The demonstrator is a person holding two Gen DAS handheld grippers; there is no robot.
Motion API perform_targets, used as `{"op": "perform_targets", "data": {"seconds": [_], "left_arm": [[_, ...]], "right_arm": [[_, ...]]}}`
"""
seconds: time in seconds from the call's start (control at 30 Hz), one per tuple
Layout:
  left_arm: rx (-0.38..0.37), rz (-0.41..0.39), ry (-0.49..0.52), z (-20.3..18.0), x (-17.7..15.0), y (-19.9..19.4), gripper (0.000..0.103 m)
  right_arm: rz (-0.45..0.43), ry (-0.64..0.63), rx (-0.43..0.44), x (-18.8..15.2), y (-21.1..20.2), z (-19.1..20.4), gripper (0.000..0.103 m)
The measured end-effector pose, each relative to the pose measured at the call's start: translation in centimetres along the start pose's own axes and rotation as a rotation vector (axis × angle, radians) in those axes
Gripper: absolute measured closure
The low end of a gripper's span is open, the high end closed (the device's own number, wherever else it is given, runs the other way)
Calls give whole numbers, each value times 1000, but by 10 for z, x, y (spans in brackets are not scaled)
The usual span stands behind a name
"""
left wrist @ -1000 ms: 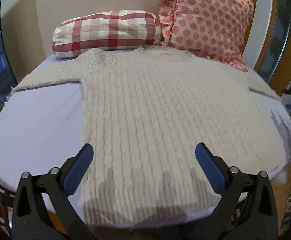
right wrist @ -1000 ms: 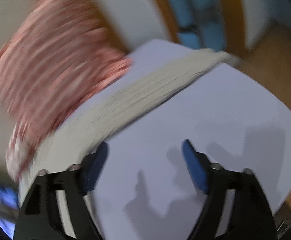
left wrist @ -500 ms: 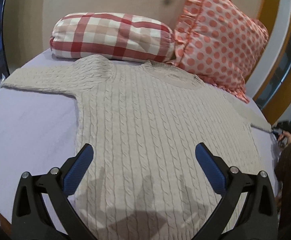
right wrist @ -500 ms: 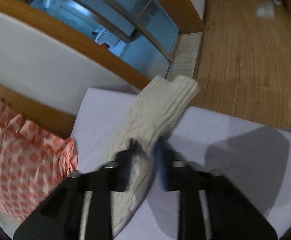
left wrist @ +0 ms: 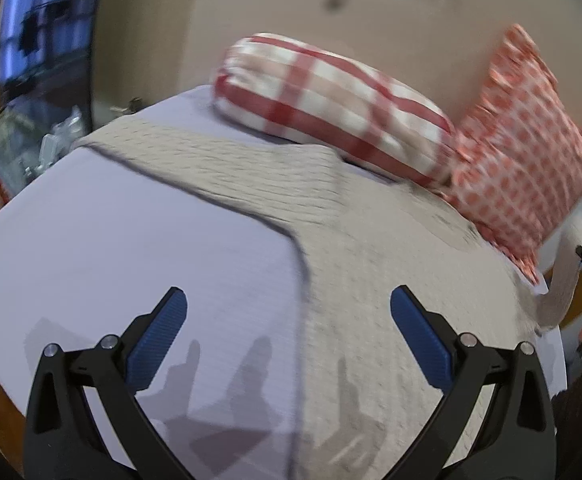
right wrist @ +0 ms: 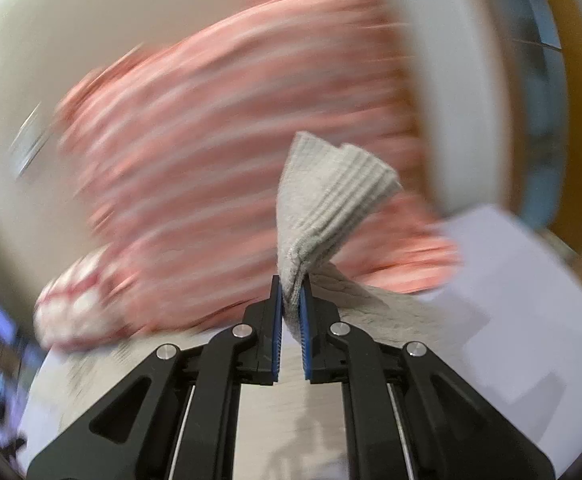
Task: Fold small clothes
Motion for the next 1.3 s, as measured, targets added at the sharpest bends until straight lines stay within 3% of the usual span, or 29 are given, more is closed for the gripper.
{"op": "perform_targets", "data": {"seconds": [0.07,0.2,0.27,0.4,0.43,0.5,0.53,0.57,0.7,0.8,0.93,1.13,1.3], "left_arm": [[17,7,-12,9,4,3,2],[66,11,-26,28,12,7,2],[90,11,-32,39,19,9,2],[111,25,-45,59,34,16,2],[120,33,-47,66,40,20,2],[123,39,-58,74,49,25,2],[124,49,-71,81,55,29,2],[113,59,-89,86,61,33,2],[61,88,-167,108,86,48,2],[-28,99,-222,124,106,65,3],[-116,221,-340,143,122,101,13],[-59,284,-446,159,128,131,19],[-42,241,-518,178,144,148,22]], "right_arm": [[124,-66,63,-23,50,58,95],[330,-153,81,-82,118,127,95],[393,-179,83,-105,137,146,95],[435,-245,88,-125,147,174,93],[455,-264,98,-131,147,179,88],[493,-307,134,-142,141,191,68],[504,-332,146,-147,138,197,44],[505,-350,158,-149,136,201,29],[498,-331,218,-152,127,205,29],[486,-285,253,-147,118,200,28],[472,-283,275,-147,110,200,27],[468,-273,312,-151,104,204,25],[434,-240,348,-149,98,203,23]]}}
Point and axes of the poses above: each gripper's, at about its wrist camera, not at the fingertips, and y roughly the way its jaws point, z to its left, x to its top, the point moved 1 cm from there along y, roughly the way its jaws point, and after that the axes turned 7 degrees about x, right-handed, at the moved point
